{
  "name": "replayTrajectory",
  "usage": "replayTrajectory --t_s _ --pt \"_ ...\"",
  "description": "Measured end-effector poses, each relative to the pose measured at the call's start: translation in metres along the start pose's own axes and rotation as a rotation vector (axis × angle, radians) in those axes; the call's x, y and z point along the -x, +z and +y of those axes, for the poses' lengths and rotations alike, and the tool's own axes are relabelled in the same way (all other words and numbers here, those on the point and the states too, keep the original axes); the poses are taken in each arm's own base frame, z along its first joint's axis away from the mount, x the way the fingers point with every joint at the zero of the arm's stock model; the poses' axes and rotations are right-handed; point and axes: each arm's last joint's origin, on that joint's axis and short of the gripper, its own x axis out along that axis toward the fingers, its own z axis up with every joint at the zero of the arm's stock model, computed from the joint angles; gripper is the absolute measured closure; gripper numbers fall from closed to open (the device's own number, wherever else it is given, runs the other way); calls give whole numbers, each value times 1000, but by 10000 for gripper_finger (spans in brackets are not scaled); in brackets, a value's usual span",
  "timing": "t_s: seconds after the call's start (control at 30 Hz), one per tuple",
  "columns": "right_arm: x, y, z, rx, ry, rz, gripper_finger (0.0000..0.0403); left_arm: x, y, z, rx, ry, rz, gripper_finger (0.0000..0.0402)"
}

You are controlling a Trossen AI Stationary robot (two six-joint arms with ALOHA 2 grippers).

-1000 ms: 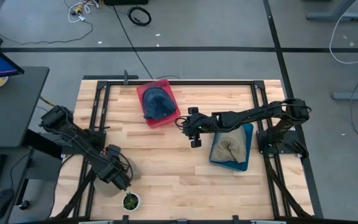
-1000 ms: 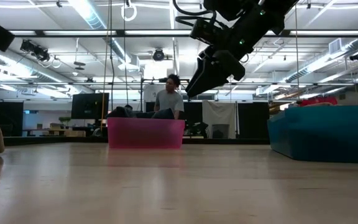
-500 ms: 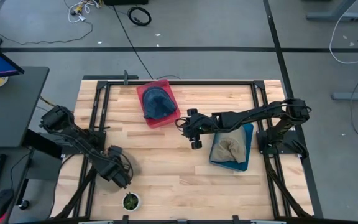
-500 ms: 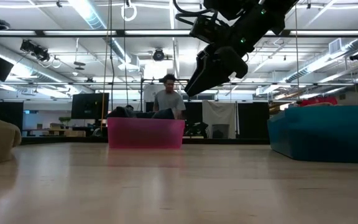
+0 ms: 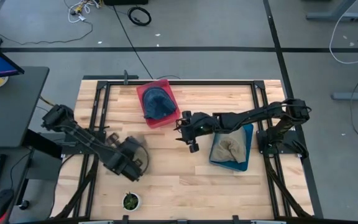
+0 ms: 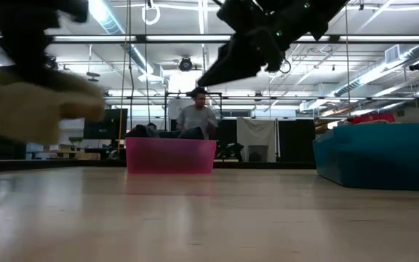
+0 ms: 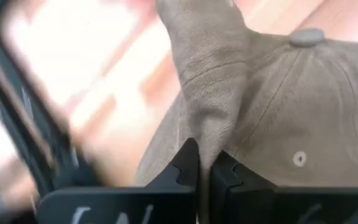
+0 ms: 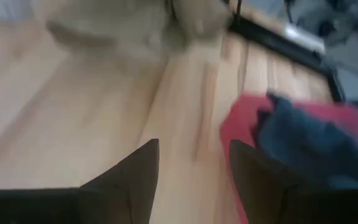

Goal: Pick & Place hat
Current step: Put the brown cap into the blue bin

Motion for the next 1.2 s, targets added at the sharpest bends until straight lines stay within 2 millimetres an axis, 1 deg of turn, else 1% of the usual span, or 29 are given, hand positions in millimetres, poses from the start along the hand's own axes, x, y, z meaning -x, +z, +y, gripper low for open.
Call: replayTrajectory --t_s 0.13,0.27,0.43,0.53,0.63,0.73,0.83,1.0,1.1,1.2 --pt "1 10 -1 -26 94 -149 204 6 27 -3 -209 -16 -170 396" --pt "2 19 2 -29 162 -253 204 0 52 -9 -374 -22 -283 395" --pt "3 24 4 -4 160 -297 204 -8 82 -18 -511 -78 -389 393" --pt "4 25 4 -3 153 -302 204 -7 99 -24 -582 -109 -490 396" --pt "3 24 2 7 90 -276 204 -4 112 -29 -671 -169 -577 394" --pt "2 21 0 48 16 -228 204 -3 119 -33 -751 -243 -624 393" --pt "2 19 1 37 4 -192 204 -3 122 -33 -799 -235 -649 396" --pt "1 12 3 -49 34 -116 205 -3 125 -32 -877 -206 -667 392" --pt "1 7 5 -139 51 -65 215 -6 130 -29 -834 -192 -661 391" --pt "1 5 5 -198 49 -33 245 -12 139 -22 -761 -179 -645 390"
